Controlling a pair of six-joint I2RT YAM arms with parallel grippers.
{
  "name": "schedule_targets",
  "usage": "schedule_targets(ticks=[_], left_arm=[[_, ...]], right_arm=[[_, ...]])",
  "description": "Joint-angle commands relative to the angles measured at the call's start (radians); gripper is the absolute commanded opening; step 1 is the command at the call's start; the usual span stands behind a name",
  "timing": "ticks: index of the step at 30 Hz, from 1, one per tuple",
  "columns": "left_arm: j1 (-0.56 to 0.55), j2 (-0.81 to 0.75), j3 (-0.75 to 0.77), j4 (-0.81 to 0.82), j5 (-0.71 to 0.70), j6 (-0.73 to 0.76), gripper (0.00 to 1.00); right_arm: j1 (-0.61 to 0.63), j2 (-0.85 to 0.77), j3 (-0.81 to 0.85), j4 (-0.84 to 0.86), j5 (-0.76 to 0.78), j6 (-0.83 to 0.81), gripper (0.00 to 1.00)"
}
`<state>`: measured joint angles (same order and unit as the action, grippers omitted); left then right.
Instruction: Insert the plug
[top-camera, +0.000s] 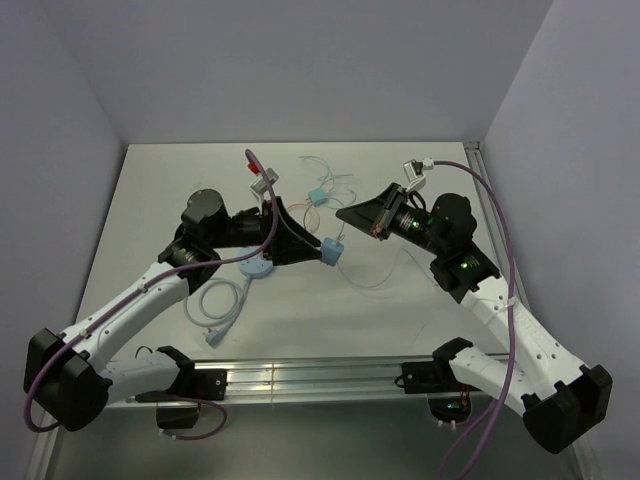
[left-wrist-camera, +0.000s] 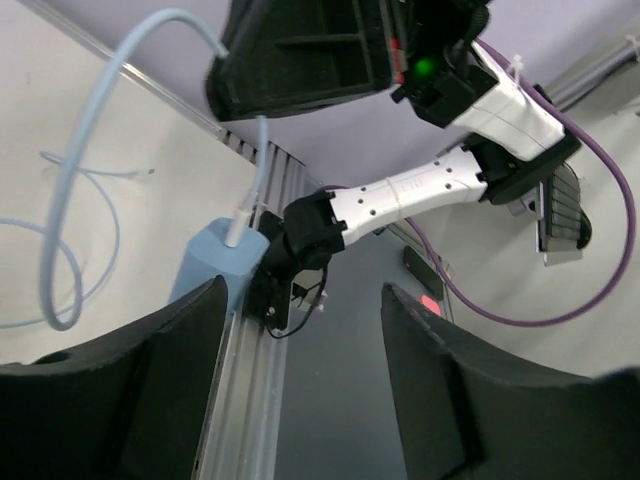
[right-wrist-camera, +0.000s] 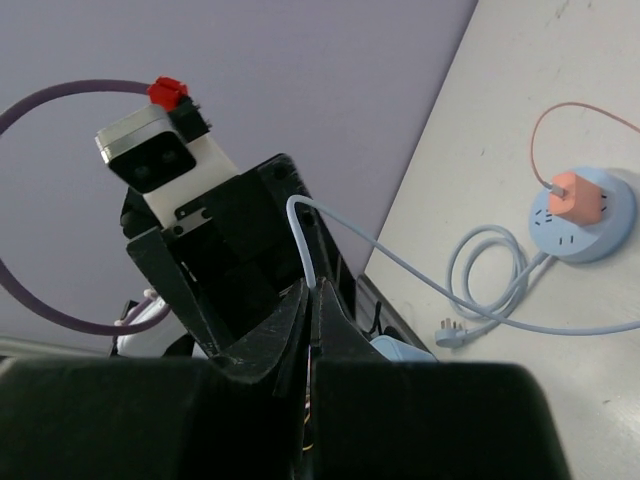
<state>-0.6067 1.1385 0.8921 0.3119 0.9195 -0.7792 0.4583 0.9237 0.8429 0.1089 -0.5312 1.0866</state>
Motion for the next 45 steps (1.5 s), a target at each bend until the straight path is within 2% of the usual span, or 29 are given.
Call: schedule_targets(ticks=[1, 4, 8, 15, 22, 30, 33, 34, 36, 37, 38, 39, 41, 43, 44, 45], left_arm=[[-0.011, -0.011, 0.016, -0.063, -0.076, 0.092, 0.7], [-0.021, -0.025, -0.002, -0.082, -0.135, 0.12, 0.87], [-0.031, -0.005, -0.002, -0.074, -0.137, 0.126, 0.93], [-0.034, 0.021, -0.025, -0.048, -0.124, 0.126, 0.93], [-0.042, 0.038, -0.048, 0.013, -0.076, 0.095, 0.87], [-0.042, 0.055, -0.065, 0.107, -0.033, 0.028, 0.64], [-0.044, 0.052, -0.062, 0.107, -0.027, 0.02, 0.46], [-0.044, 0.052, -0.064, 0.108, -0.022, 0.017, 0.3], [-0.044, 0.05, -0.056, 0.098, -0.018, 0.011, 0.16], [-0.044, 0.05, -0.055, 0.075, -0.024, 0.011, 0.0], [-0.044, 0.044, -0.051, 0.06, -0.028, 0.012, 0.0], [-0.044, 0.043, -0.045, 0.047, -0.037, 0.011, 0.0], [-0.044, 0.038, -0.035, -0.002, -0.042, 0.02, 0.0], [-0.042, 0.035, -0.016, -0.036, -0.041, 0.032, 0.0], [-0.041, 0.029, -0.01, -0.057, -0.036, 0.044, 0.0], [-0.042, 0.026, -0.001, -0.078, -0.033, 0.055, 0.0]], right_arm=[[0.01, -0.014, -0.004, 0.071, -0.035, 0.019, 0.0], [0.016, -0.017, 0.001, 0.072, -0.041, 0.019, 0.0], [0.022, -0.013, 0.007, 0.075, -0.047, 0.022, 0.0], [0.04, -0.017, 0.025, 0.064, -0.041, 0.021, 0.0], [0.043, -0.026, 0.027, 0.057, -0.038, 0.018, 0.0], [0.043, -0.031, 0.028, 0.052, -0.036, 0.015, 0.0], [0.043, -0.031, 0.03, 0.043, -0.032, 0.009, 0.0], [0.043, -0.029, 0.031, 0.035, -0.029, 0.001, 0.0], [0.043, -0.029, 0.035, 0.025, -0.027, -0.01, 0.0], [0.045, -0.028, 0.039, 0.009, -0.026, -0.031, 0.04], [0.043, -0.025, 0.045, -0.007, -0.029, -0.046, 0.1], [0.043, -0.014, 0.056, -0.032, -0.033, -0.065, 0.23], [0.043, -0.003, 0.093, -0.101, -0.039, -0.125, 0.38], [0.043, 0.007, 0.123, -0.174, -0.055, -0.187, 0.46], [0.043, 0.007, 0.131, -0.193, -0.062, -0.207, 0.54], [0.043, 0.012, 0.142, -0.207, -0.075, -0.223, 0.56]])
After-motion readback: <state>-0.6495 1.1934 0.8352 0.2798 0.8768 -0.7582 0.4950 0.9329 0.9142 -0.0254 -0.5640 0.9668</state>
